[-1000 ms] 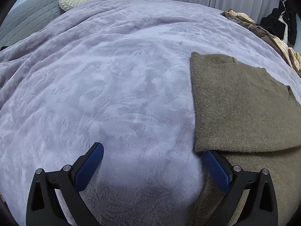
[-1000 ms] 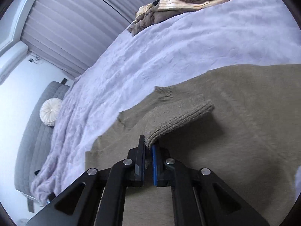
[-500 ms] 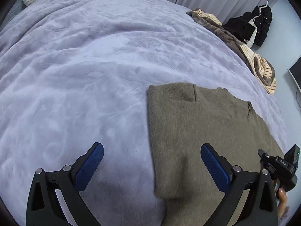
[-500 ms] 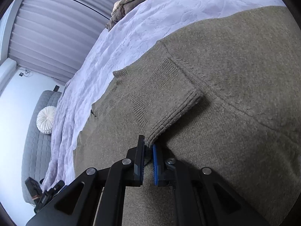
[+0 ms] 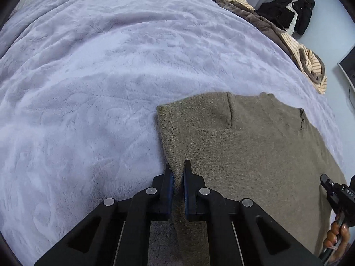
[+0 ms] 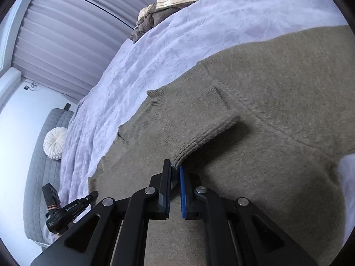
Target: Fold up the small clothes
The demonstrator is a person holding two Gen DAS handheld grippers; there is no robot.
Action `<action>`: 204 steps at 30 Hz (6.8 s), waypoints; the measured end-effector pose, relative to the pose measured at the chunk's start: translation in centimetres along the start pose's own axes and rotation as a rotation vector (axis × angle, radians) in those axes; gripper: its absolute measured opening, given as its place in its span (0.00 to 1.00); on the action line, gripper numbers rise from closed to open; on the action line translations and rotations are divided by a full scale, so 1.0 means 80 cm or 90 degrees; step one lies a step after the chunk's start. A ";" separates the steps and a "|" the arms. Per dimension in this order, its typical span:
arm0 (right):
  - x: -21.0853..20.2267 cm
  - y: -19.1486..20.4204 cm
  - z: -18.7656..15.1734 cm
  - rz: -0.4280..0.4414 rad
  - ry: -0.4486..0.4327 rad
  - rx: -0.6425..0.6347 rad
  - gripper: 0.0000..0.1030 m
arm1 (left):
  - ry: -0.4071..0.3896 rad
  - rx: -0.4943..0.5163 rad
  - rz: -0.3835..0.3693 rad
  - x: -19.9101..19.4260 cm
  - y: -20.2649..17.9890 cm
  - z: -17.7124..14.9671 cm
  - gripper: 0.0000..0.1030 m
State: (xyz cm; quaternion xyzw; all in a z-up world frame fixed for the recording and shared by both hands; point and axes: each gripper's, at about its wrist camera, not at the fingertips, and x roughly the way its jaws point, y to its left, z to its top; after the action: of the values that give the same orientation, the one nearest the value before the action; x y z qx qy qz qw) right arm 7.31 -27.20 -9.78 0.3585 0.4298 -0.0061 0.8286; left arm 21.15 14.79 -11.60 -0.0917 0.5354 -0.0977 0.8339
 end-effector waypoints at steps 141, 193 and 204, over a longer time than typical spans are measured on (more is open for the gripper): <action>-0.285 -0.350 0.073 0.068 -0.302 0.375 0.43 | 0.014 0.154 -0.024 -0.069 -0.343 -0.201 0.99; 0.035 0.178 -0.084 0.041 0.154 -0.419 0.49 | -0.057 -0.069 0.015 -0.098 -0.056 -0.179 0.99; -0.082 -0.072 -0.011 0.081 0.061 0.046 0.49 | -0.082 -0.028 0.002 -0.067 -0.117 -0.100 0.99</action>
State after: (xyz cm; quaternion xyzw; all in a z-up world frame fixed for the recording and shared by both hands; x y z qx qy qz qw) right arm 0.73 -32.95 -8.79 0.4144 0.4451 0.0482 0.7924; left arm 11.09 6.82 -7.74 -0.1153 0.4828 -0.0789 0.8645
